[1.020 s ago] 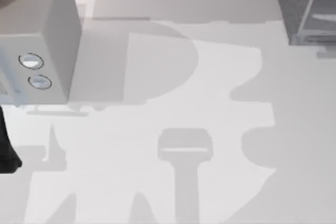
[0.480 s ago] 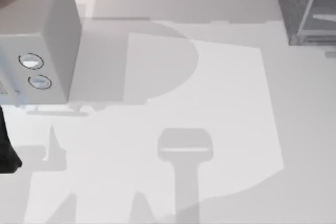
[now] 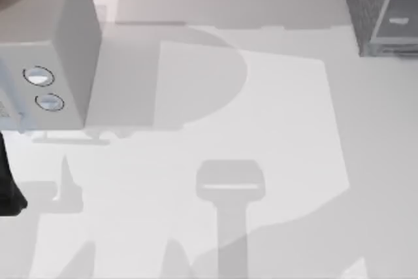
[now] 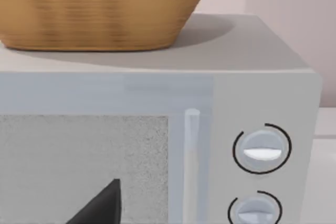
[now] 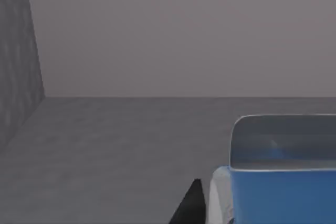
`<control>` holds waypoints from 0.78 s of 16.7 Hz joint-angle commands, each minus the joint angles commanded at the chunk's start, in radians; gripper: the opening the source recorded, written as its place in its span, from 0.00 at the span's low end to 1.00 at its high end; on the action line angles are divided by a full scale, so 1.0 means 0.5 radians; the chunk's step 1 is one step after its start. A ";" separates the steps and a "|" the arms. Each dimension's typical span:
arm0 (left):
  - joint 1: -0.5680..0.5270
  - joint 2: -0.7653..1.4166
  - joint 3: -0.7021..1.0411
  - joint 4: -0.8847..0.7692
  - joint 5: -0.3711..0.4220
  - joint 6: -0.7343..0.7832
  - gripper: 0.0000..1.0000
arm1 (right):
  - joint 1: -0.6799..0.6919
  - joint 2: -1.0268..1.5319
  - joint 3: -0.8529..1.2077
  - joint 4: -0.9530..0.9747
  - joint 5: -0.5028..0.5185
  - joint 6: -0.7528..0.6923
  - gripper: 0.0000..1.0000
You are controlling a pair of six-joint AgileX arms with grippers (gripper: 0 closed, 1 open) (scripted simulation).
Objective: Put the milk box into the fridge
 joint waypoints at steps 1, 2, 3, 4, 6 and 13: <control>0.000 0.000 0.000 0.000 0.000 0.000 1.00 | 0.010 0.045 0.109 -0.054 0.005 0.002 0.00; 0.000 0.000 0.000 0.000 0.000 0.000 1.00 | 0.019 0.086 0.237 -0.105 0.012 0.004 0.00; 0.000 0.000 0.000 0.000 0.000 0.000 1.00 | 0.027 0.125 0.376 -0.160 0.020 0.005 0.00; 0.000 0.000 0.000 0.000 0.000 0.000 1.00 | 0.032 0.168 0.513 -0.225 0.030 0.008 0.00; 0.000 0.000 0.000 0.000 0.000 0.000 1.00 | 0.040 0.255 0.736 -0.369 0.053 0.012 0.00; 0.000 0.000 0.000 0.000 0.000 0.000 1.00 | 0.061 0.355 0.941 -0.524 0.100 0.003 0.00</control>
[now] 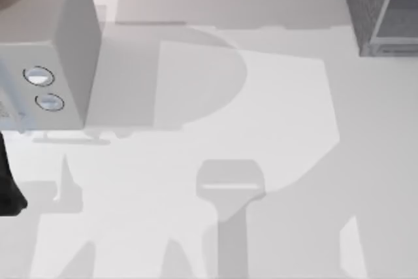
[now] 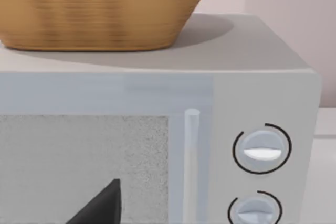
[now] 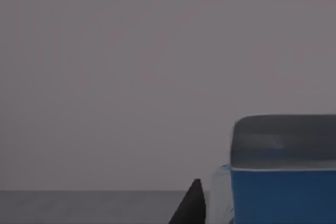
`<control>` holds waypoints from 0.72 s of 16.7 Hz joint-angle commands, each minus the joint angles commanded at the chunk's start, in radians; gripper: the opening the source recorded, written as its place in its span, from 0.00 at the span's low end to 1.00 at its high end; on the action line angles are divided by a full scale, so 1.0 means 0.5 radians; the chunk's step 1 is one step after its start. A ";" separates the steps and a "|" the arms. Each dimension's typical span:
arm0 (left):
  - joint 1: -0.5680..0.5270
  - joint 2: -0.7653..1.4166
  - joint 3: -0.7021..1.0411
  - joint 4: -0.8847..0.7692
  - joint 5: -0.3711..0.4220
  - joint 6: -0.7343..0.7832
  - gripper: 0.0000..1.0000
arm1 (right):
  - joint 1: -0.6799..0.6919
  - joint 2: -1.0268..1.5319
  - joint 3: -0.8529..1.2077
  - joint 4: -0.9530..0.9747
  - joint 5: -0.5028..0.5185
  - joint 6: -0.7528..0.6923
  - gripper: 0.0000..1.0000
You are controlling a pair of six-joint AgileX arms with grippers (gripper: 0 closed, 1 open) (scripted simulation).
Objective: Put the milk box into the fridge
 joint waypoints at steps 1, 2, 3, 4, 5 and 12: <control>0.000 0.000 0.000 0.000 0.000 0.000 1.00 | 0.000 0.000 0.000 0.000 0.000 0.000 0.00; 0.000 0.000 0.000 0.000 0.000 0.000 1.00 | 0.000 0.000 0.000 0.000 0.000 0.000 0.08; 0.000 0.000 0.000 0.000 0.000 0.000 1.00 | 0.000 0.000 0.000 0.000 0.000 0.000 0.15; 0.000 0.000 0.000 0.000 0.000 0.000 1.00 | 0.000 0.000 0.000 0.000 0.000 0.000 0.23; 0.000 0.000 0.000 0.000 0.000 0.000 1.00 | 0.000 0.000 0.000 0.000 0.000 0.000 0.30; 0.000 0.000 0.000 0.000 0.000 0.000 1.00 | 0.000 0.000 0.000 0.000 0.000 0.000 0.83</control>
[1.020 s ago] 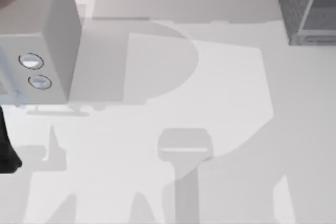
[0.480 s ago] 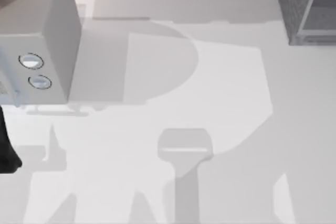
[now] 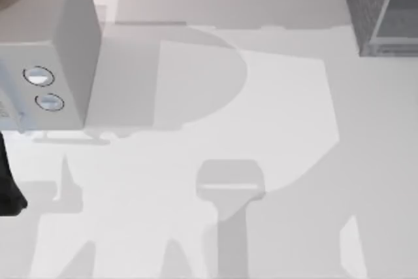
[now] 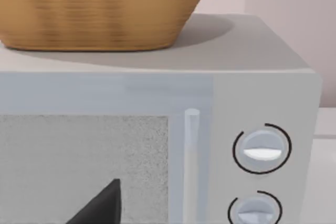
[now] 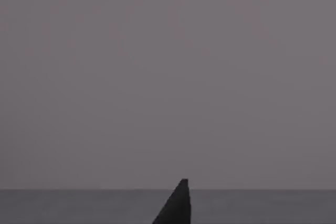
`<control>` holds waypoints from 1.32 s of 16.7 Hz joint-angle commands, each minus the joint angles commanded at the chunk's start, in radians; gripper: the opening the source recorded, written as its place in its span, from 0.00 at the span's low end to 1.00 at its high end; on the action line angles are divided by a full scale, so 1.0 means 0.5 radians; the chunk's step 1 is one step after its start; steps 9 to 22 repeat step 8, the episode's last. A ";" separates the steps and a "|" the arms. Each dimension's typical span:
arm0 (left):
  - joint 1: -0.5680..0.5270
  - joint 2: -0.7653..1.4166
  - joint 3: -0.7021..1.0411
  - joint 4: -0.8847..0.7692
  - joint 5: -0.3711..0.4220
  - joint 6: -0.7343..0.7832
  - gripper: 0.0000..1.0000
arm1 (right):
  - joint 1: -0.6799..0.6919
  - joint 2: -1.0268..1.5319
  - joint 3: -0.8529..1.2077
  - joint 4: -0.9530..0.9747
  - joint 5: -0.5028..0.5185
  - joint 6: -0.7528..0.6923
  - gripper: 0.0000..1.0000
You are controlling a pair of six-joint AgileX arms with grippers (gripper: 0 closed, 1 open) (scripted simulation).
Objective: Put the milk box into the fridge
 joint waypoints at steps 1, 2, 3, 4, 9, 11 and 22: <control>0.000 0.000 0.000 0.000 0.000 0.000 1.00 | 0.000 0.000 0.000 0.000 0.000 0.000 0.90; 0.000 0.000 0.000 0.000 0.000 0.000 1.00 | 0.000 0.000 0.000 0.000 0.000 0.000 0.98; 0.000 0.000 0.000 0.000 0.000 0.000 1.00 | 0.000 0.000 0.000 0.000 0.000 0.000 1.00; 0.000 0.000 0.000 0.000 0.000 0.000 1.00 | 0.000 0.000 0.000 0.000 0.000 0.000 1.00; 0.000 0.000 0.000 0.000 0.000 0.000 1.00 | 0.000 0.000 0.000 0.000 0.000 0.000 1.00; 0.000 0.000 0.000 0.000 0.000 0.000 1.00 | 0.000 0.000 0.000 0.000 0.000 0.000 1.00; 0.000 0.000 0.000 0.000 0.000 0.000 1.00 | 0.000 0.000 0.000 0.000 0.000 0.000 1.00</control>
